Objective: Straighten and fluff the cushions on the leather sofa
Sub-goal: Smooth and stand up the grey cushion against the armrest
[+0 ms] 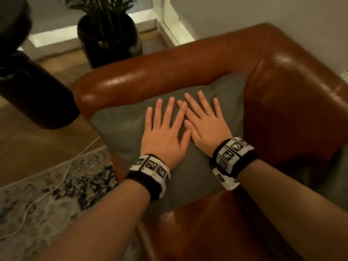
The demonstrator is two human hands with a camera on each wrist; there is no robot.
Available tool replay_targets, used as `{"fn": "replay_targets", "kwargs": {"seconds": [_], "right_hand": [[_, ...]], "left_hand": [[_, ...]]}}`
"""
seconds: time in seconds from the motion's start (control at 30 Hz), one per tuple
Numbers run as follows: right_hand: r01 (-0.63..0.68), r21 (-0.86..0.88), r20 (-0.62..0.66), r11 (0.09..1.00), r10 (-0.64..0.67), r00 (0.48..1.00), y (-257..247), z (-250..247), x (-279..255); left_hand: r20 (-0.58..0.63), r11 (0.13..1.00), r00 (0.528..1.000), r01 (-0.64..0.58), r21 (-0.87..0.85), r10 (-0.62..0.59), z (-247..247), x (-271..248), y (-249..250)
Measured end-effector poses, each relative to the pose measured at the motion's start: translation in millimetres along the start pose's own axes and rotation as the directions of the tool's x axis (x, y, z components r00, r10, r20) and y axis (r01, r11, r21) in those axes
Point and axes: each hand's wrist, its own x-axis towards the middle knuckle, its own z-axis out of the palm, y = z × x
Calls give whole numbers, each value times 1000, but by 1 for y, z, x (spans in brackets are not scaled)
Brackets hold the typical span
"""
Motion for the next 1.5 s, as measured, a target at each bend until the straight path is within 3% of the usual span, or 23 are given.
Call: {"fn": "replay_targets", "kwargs": {"seconds": [0.1,0.27,0.33,0.4,0.43,0.47,0.53,0.6,0.63,0.7,0.8,0.93,0.97,1.0,1.07,1.1,1.13,1.2,1.27,1.37,1.43,1.5], "right_hand": [[-25,-58,95,998,30,995,38,-3,15],[-326,9,223,945,316,922,94,-3,18],[-422,79,261,903,390,883,101,-1,19],[-460,230,195,858,422,885,99,0,21],[-464,356,112,811,456,883,96,-1,22],[-469,493,36,733,522,852,93,-5,23],[-537,695,50,478,713,699,95,-14,28],[-657,716,251,236,792,557,106,-20,35],[-696,685,303,216,784,541,112,-23,38],[-744,592,284,308,785,551,121,-30,41],[-756,511,190,409,805,563,132,-36,41],[-717,576,124,394,824,552,131,-47,41],[-675,620,87,400,820,566,128,-52,42],[-618,631,30,470,780,624,126,-58,45],[-443,474,-32,761,518,855,118,-66,53],[-340,338,30,878,351,936,111,-69,58],[-240,194,133,951,217,967,101,-72,64],[-82,-36,288,996,89,954,85,-74,73],[-10,-131,306,991,51,951,76,-76,80],[-5,-119,224,993,31,974,71,-78,81],[-46,-62,146,997,55,988,67,-77,80],[-85,40,126,996,79,989,56,-77,80]], "left_hand": [[89,993,996,-1,115,-9,2,10,-40],[61,968,970,228,107,-235,-7,-13,-101],[56,938,937,344,44,-346,-10,-26,-117],[17,884,892,451,-124,-452,-13,-38,-124],[22,807,851,505,-305,-525,-14,-43,-124],[54,670,791,550,-499,-609,-17,-47,-122],[201,374,695,581,-723,-691,-21,-51,-115],[277,297,690,589,-752,-669,-20,-51,-108],[279,273,680,586,-763,-678,-21,-50,-105],[280,216,644,580,-785,-712,-22,-48,-109],[285,221,629,602,-767,-723,-20,-48,-125],[242,280,568,677,-681,-786,-26,-41,-124],[176,316,577,648,-693,-797,-33,-37,-120],[77,403,629,583,-706,-774,-39,-34,-116],[-55,694,819,447,-564,-572,-49,-22,-111],[-29,822,895,395,-410,-445,-53,-13,-108],[41,900,932,359,-247,-360,-57,-4,-106],[151,944,941,317,-89,-302,-64,10,-106],[168,933,942,319,-168,-291,-68,11,-113],[195,861,918,392,-325,-344,-69,3,-119],[215,852,902,427,-304,-375,-70,2,-115],[230,897,908,395,-197,-350,-71,3,-108]]}}
